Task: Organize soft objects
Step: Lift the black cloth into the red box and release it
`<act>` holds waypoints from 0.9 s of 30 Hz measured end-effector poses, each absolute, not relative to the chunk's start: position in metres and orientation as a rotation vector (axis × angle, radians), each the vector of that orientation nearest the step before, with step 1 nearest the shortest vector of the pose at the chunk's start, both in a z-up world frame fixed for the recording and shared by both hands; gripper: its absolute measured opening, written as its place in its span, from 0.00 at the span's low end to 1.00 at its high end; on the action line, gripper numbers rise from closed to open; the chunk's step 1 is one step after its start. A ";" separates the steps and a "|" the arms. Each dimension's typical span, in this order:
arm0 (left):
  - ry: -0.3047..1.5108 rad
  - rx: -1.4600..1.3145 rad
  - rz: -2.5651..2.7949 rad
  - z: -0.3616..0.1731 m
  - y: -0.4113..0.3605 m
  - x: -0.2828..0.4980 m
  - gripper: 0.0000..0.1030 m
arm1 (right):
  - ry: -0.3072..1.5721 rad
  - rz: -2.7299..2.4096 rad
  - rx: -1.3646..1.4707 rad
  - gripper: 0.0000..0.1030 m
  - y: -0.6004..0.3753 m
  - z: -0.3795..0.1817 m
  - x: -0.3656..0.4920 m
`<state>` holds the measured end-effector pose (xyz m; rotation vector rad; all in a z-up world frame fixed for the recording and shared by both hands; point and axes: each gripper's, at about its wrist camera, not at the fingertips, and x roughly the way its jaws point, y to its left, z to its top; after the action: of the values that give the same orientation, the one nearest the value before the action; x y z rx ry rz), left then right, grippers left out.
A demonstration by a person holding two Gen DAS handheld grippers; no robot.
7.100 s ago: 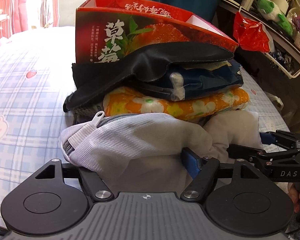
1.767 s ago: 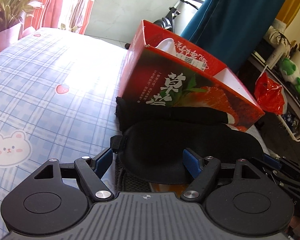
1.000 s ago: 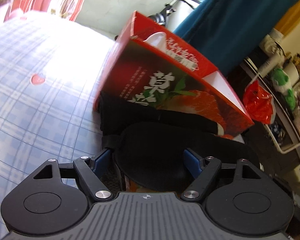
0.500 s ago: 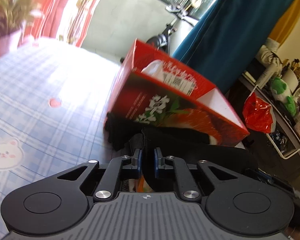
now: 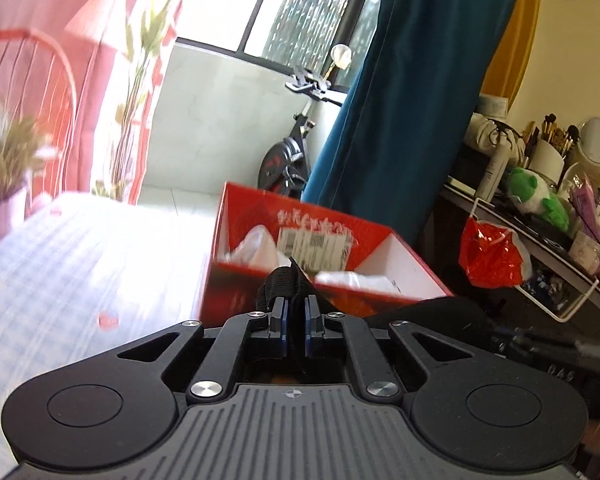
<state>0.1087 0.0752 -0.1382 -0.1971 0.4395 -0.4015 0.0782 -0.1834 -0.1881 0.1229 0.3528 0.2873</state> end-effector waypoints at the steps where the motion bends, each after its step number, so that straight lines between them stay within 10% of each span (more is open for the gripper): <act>1: 0.428 -0.196 -0.404 -0.132 0.073 0.113 0.08 | 0.343 0.292 0.114 0.07 -0.185 -0.181 0.083; 27: 0.573 -0.013 -0.359 -0.112 -0.002 0.312 0.08 | 0.513 0.222 -0.103 0.07 -0.212 -0.143 0.304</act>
<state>0.3120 -0.0017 -0.1117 -0.0134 0.5730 -0.3593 0.3043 -0.2119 -0.1431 -0.1032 0.5132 0.2222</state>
